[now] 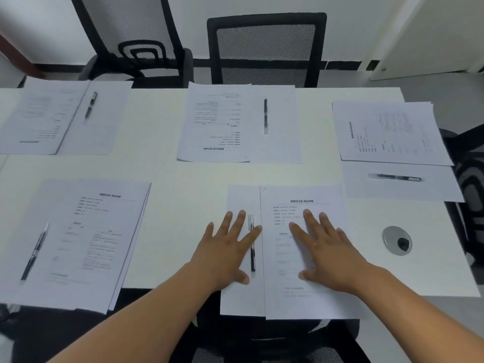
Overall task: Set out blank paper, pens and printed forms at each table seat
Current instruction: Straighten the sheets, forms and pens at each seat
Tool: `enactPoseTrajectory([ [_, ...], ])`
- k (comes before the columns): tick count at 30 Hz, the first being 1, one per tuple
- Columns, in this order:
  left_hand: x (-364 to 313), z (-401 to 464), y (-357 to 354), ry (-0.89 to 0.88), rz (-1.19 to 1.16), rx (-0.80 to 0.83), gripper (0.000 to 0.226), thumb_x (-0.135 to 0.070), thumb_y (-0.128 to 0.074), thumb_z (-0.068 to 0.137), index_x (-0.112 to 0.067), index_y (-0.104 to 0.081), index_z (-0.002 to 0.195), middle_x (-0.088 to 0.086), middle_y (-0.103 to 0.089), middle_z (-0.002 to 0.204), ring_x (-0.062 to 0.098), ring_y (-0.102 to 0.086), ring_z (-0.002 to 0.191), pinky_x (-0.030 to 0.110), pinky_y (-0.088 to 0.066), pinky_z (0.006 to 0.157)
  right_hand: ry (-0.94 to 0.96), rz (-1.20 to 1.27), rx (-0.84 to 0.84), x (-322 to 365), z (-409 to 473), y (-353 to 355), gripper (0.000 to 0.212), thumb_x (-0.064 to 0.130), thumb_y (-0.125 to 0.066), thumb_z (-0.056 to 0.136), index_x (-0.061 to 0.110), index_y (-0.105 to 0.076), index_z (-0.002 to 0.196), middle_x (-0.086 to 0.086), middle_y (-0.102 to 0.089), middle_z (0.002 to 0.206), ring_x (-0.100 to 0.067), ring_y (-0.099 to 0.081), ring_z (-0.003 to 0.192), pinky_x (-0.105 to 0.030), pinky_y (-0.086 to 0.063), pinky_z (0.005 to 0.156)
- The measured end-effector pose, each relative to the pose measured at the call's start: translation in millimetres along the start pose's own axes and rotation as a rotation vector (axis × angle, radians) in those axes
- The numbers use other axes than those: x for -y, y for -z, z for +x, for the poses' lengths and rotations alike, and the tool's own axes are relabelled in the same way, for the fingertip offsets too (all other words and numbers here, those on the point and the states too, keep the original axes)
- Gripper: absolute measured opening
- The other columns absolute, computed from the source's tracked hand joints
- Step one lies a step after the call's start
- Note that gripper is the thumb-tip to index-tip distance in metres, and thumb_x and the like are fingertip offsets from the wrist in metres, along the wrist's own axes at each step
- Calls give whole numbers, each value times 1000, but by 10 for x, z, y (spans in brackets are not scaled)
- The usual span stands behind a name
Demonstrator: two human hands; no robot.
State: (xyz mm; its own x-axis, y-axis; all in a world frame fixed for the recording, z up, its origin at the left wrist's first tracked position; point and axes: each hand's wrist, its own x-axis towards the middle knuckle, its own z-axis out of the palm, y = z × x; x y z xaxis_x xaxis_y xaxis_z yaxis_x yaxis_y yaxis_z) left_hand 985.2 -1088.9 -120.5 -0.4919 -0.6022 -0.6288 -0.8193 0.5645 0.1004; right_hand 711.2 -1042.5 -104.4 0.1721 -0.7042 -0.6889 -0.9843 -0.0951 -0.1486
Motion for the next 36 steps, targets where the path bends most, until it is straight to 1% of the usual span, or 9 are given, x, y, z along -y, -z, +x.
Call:
enactPoseTrajectory([
  [7, 212, -87, -74, -2, -17, 3, 124, -67, -72, 95, -43, 26, 167, 4, 42, 173, 33, 30, 164, 62, -2, 136, -11, -12, 15, 78, 55, 5, 113, 61, -65, 100, 41, 24, 168, -1, 44, 171, -35, 32, 162, -57, -3, 135],
  [15, 249, -100, -67, -7, -34, 7, 124, -66, -72, 95, -44, 26, 167, 2, 43, 173, 32, 31, 164, 62, 0, 135, -23, 1, 11, 136, 53, -5, 113, 59, -65, 101, 41, 24, 168, 0, 43, 172, -35, 32, 163, -57, -3, 134],
  [28, 231, -90, -47, -2, -31, -6, 124, -66, -75, 93, -43, 20, 169, 4, 37, 176, 34, 26, 166, 63, -6, 135, -33, 32, 13, 143, 35, -19, 114, 57, -67, 99, 43, 22, 168, 3, 44, 172, -32, 32, 163, -56, -3, 134],
  [36, 228, -104, -51, -2, -33, -1, 124, -65, -75, 93, -42, 21, 169, 4, 38, 176, 35, 26, 166, 63, -5, 135, -30, 35, 8, 121, 52, -33, 115, 58, -68, 98, 45, 22, 168, 5, 44, 171, -30, 33, 162, -55, -3, 135],
])
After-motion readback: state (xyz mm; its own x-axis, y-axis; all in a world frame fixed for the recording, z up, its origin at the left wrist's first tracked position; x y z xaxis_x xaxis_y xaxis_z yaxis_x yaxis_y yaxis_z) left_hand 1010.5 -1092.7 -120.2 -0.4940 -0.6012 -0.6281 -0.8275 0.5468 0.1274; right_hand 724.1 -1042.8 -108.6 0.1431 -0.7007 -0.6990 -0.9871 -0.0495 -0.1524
